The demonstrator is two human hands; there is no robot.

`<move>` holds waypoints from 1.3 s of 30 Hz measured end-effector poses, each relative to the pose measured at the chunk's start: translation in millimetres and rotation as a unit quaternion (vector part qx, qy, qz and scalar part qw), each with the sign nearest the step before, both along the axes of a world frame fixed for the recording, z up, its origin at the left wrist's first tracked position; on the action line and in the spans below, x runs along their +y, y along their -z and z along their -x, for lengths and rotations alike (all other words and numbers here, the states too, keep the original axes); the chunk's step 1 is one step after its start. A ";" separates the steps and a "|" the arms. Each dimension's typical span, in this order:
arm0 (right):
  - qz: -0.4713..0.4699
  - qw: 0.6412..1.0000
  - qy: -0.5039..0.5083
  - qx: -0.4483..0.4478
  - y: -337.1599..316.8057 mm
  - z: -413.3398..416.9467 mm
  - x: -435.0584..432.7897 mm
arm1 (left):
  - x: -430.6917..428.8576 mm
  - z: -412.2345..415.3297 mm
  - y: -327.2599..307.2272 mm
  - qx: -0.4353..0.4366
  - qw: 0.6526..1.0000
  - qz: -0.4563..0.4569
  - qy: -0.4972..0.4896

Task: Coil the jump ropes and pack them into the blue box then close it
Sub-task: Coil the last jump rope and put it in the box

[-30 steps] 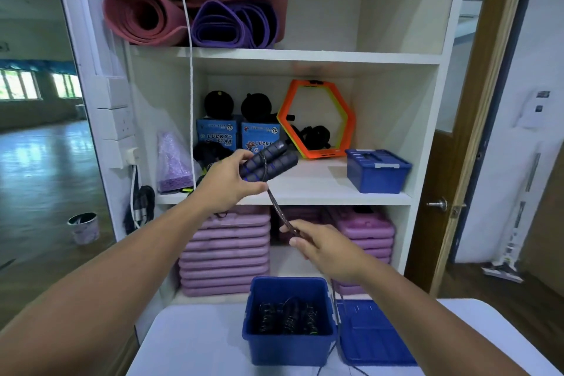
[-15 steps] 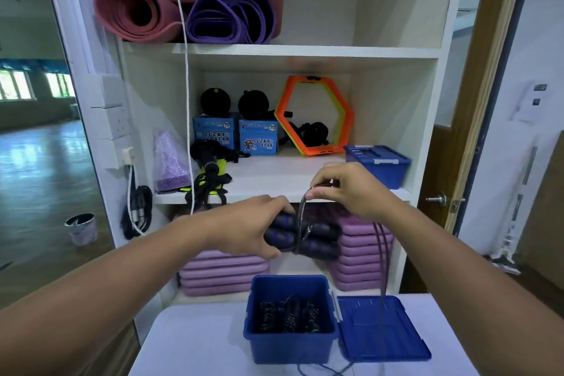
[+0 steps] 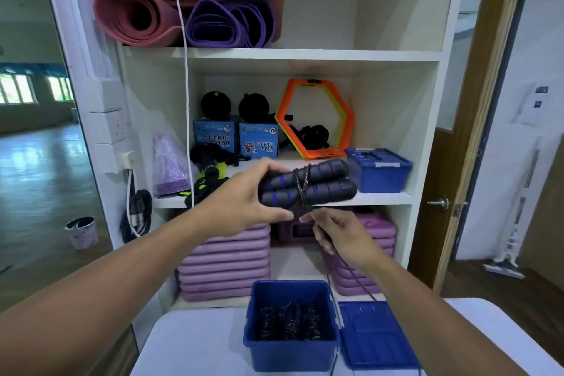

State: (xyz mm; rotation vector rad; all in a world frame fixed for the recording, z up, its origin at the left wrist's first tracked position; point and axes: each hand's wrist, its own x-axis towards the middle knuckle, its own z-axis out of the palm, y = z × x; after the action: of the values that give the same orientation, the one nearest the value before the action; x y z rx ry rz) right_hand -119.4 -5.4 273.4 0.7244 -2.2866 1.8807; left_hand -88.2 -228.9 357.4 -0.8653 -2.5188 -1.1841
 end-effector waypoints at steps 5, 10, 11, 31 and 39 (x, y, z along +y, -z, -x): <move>-0.109 0.994 -0.013 0.022 0.8 -0.3 -4.7 | -3.2 23.4 0.8 0.045 0.996 -0.014 -0.081; -0.236 0.971 -0.020 0.040 -6.1 -4.3 1.5 | -24.6 61.1 2.2 0.100 0.971 0.089 -0.200; -0.268 0.962 -0.020 0.053 -11.3 -5.5 2.2 | -27.0 65.6 3.7 0.110 0.961 0.133 -0.217; -0.221 0.958 0.056 0.174 -93.0 -2.1 20.3 | 6.5 -0.9 15.3 0.057 0.961 0.271 -0.008; -0.065 0.996 0.063 0.016 -49.7 7.5 30.1 | 3.3 -18.2 -1.0 0.055 0.996 0.073 0.013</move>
State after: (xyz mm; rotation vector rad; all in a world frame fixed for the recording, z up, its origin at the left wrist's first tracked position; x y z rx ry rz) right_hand -126.9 24.7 323.1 0.6035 -2.3917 1.6661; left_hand -70.0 -225.6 358.4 -0.9722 -2.5360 -0.9416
